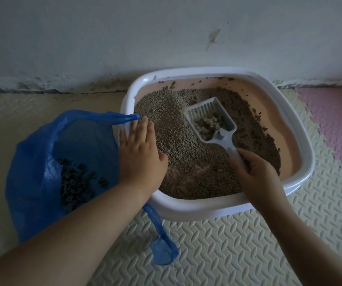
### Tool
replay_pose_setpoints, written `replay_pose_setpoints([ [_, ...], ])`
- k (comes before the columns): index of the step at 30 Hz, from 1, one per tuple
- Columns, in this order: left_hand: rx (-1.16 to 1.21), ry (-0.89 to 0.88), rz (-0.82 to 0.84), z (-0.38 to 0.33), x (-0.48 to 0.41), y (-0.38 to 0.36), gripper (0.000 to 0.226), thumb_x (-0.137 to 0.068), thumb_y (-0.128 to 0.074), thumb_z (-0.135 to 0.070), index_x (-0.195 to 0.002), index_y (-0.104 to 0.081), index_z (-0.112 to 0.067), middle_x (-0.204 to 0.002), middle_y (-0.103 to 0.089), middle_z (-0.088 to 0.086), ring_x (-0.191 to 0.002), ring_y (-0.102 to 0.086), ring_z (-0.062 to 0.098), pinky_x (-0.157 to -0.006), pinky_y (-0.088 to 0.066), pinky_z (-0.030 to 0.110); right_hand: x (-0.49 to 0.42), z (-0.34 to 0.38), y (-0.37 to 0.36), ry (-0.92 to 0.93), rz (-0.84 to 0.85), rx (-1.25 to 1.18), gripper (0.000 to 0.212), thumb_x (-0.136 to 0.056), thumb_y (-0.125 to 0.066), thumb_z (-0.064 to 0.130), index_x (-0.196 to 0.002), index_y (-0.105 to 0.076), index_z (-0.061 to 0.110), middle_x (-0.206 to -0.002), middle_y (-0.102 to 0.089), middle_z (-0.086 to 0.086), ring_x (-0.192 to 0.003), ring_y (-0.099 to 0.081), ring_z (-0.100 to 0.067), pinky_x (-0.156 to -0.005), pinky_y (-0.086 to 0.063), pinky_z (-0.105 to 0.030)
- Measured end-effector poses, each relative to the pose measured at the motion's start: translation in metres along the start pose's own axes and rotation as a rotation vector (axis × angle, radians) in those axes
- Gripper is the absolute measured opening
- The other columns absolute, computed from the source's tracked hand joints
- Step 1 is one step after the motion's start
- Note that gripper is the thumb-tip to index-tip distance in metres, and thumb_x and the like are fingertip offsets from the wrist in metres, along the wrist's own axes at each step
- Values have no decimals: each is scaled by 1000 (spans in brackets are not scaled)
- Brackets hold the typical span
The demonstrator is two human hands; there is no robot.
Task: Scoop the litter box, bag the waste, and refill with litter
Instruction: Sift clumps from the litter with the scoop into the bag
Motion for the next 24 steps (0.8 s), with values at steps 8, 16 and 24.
replay_pose_setpoints([
  [8, 76, -27, -4, 1, 2, 2, 69, -92, -45, -32, -151, -16, -11, -160, -7, 5, -147, -1, 22, -119, 2, 42, 7, 7, 3, -18, 37, -25, 17, -92, -59, 32, -107, -65, 28, -73, -65, 6, -62, -57, -8, -56, -44, -24],
  [16, 151, -208, 0, 28, 43, 56, 61, -95, -50, -28, -149, -26, -14, -160, -5, 0, -147, 2, 15, -114, -8, 30, 26, 52, 8, 91, 128, -165, 17, -89, -62, 26, -92, -61, 43, -69, -65, 10, -58, -54, -2, -52, -38, -12],
  [24, -200, -127, -34, 118, 77, 122, 50, -83, -66, -22, -130, -55, -12, -154, -26, 12, -140, -29, 29, -104, -36, 46, 50, 104, -17, 159, 427, -164, 21, -80, -65, 31, -95, -67, 46, -81, -72, 6, -70, -65, -14, -70, -52, -36],
])
Point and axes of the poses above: each hand's wrist, its own x-axis away from the middle knuckle, its own y-axis out of the back of the hand, z = x × y, the point moved 7 cm from there along -x, towards the middle knuckle
